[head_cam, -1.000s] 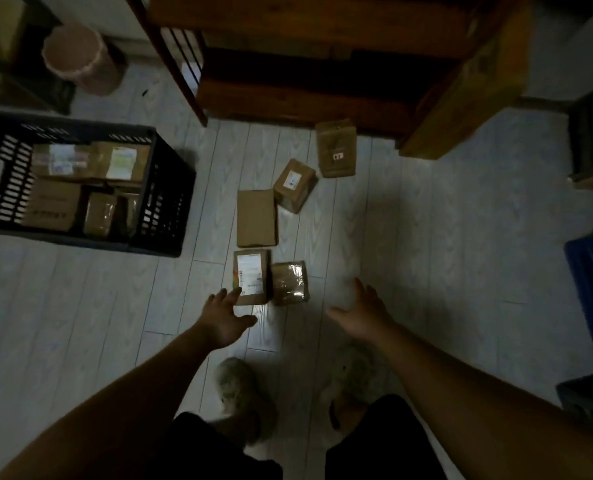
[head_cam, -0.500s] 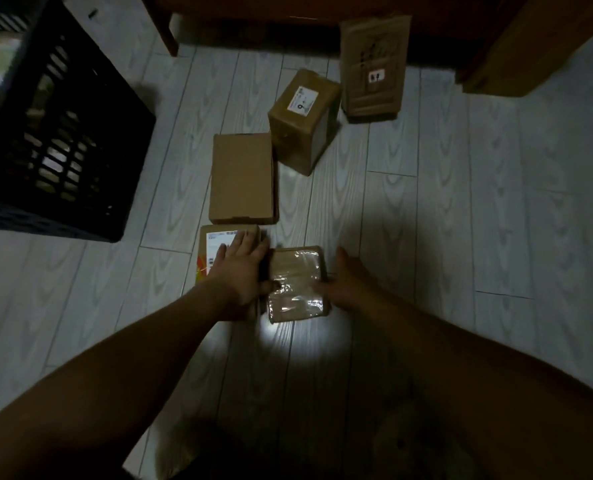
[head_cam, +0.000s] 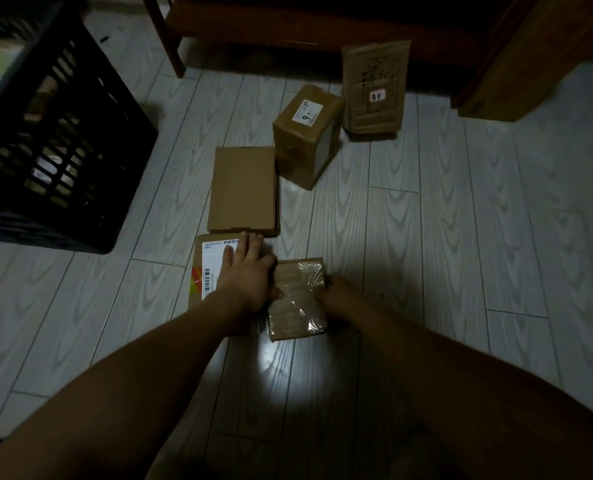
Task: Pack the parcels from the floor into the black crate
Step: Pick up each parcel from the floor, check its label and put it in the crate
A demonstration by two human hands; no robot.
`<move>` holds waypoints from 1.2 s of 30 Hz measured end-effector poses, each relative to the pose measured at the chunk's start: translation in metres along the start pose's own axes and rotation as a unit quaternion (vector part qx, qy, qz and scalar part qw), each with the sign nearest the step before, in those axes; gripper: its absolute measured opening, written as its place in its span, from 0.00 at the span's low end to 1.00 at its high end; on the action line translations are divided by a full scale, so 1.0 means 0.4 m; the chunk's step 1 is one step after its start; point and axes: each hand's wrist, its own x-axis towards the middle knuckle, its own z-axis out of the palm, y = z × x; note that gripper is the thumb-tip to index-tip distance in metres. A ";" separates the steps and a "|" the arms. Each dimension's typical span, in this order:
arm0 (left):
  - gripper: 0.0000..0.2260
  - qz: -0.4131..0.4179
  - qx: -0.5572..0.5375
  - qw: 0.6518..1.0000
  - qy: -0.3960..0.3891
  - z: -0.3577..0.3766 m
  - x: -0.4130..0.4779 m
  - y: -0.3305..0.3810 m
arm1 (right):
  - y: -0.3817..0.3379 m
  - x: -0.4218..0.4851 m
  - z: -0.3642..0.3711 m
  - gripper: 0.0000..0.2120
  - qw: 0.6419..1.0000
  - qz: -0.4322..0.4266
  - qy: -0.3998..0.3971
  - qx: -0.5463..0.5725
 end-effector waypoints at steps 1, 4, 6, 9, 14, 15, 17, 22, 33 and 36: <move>0.31 0.000 -0.008 1.000 0.010 0.004 0.001 0.003 | -0.002 0.001 0.000 0.13 1.000 -0.005 0.014 0.005; 0.27 -0.022 -0.047 0.998 0.037 0.008 0.001 0.016 | 0.001 -0.007 0.005 0.14 0.999 -0.001 0.041 0.025; 0.25 -0.035 -0.050 0.997 0.045 0.006 -0.011 0.032 | 0.015 -0.008 0.014 0.15 0.998 0.007 0.050 0.047; 0.23 -0.012 0.029 0.998 0.055 0.006 -0.023 0.065 | 0.041 -0.005 0.020 0.17 0.995 0.009 0.064 0.082; 0.32 -0.054 -0.269 0.962 0.001 0.008 0.019 0.091 | 0.030 -0.033 -0.009 0.20 0.992 0.007 0.082 0.101; 0.35 -0.077 -0.357 0.931 -0.010 0.007 0.024 0.096 | 0.024 -0.036 -0.015 0.20 0.990 0.013 0.089 0.109; 0.39 -0.144 -0.452 0.879 -0.038 0.008 0.028 0.111 | 0.012 -0.044 -0.019 0.22 0.988 0.018 0.084 0.126; 0.27 -0.182 -0.468 0.859 -0.098 0.058 0.036 0.113 | 0.009 -0.053 -0.001 0.17 0.982 -0.014 0.042 0.183; 0.35 -0.141 -0.683 0.716 0.014 -0.318 -0.180 0.180 | -0.281 -0.369 -0.189 0.26 0.984 -0.053 0.111 0.130; 0.27 -0.128 -0.683 0.718 0.038 -0.583 -0.310 0.203 | -0.442 -0.561 -0.269 0.24 0.982 -0.084 0.111 0.128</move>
